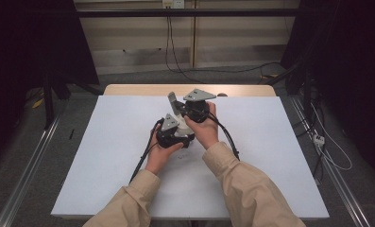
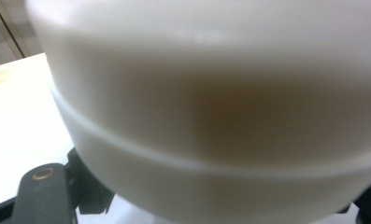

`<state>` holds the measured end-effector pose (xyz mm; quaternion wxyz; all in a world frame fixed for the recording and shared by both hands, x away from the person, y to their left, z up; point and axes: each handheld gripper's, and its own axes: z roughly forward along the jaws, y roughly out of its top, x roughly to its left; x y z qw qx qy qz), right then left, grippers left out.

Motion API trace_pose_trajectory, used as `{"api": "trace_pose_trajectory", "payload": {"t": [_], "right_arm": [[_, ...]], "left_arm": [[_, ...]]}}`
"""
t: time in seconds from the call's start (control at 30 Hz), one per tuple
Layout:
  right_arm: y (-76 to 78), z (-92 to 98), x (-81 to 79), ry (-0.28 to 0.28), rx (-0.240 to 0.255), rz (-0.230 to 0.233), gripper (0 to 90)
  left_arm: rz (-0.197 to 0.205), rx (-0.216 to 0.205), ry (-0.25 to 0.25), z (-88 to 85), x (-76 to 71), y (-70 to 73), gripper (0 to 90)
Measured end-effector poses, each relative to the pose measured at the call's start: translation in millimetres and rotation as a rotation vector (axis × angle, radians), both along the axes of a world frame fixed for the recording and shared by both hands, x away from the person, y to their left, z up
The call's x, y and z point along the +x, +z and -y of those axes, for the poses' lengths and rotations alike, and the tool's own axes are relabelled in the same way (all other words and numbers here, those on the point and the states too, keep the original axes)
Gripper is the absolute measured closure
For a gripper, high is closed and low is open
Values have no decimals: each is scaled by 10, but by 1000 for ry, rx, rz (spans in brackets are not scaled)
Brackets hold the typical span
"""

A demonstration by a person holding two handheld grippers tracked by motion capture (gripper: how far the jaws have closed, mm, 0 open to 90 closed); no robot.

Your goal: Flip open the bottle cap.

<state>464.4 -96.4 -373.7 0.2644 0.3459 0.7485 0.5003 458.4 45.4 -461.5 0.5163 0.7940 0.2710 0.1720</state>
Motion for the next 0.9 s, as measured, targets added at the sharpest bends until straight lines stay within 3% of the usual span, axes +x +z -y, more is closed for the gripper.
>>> {"api": "trace_pose_trajectory", "payload": {"t": [0.9], "right_arm": [[-57, -34, 51, 5, -6, -17, 900]], "left_arm": [[-1, 0, 4, 7, -4, -1, 189]]}}
